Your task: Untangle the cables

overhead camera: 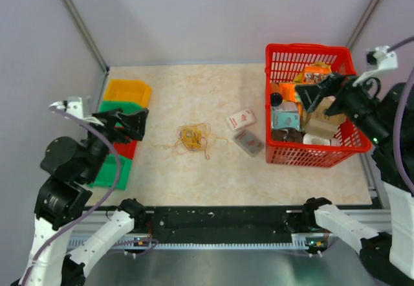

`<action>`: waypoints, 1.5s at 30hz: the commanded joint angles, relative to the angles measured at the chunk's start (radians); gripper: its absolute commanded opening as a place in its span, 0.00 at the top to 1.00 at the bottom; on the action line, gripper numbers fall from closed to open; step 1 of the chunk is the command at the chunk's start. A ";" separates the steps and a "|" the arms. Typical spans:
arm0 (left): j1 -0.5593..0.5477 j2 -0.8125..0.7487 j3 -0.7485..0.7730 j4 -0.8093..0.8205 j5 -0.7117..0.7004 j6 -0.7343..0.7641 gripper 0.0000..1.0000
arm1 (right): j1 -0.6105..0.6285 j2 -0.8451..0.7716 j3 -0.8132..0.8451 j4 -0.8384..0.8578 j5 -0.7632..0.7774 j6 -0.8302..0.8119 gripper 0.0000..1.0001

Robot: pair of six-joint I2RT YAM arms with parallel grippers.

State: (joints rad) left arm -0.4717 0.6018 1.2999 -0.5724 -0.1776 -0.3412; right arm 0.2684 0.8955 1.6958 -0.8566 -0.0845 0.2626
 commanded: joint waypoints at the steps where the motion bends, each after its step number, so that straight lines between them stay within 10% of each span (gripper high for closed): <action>1: 0.004 -0.036 -0.120 -0.118 -0.017 -0.033 0.06 | 0.300 0.132 0.027 0.085 0.065 0.034 0.01; 9: 0.004 -0.115 -0.329 -0.240 -0.045 -0.146 0.10 | 0.696 0.521 0.032 0.189 0.163 0.078 0.01; 21: 0.004 -0.286 -0.505 -0.282 -0.074 -0.378 0.03 | 0.710 0.939 -0.094 0.392 0.161 0.053 0.01; 32: 0.004 -0.267 -0.681 -0.215 0.090 -0.613 0.16 | 0.712 1.132 -0.159 0.619 0.322 -0.033 0.06; 42: 0.004 -0.286 -0.789 -0.133 0.116 -0.765 0.21 | 0.710 1.207 -0.228 0.722 0.359 0.006 0.34; 45: 0.004 -0.264 -0.804 -0.112 0.124 -0.783 0.10 | 0.709 1.217 -0.237 0.726 0.345 0.006 0.60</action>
State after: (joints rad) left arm -0.4721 0.3103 0.5156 -0.7761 -0.0799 -1.0676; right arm 0.9733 2.0907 1.4704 -0.1986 0.2478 0.2565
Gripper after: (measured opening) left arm 0.829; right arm 0.558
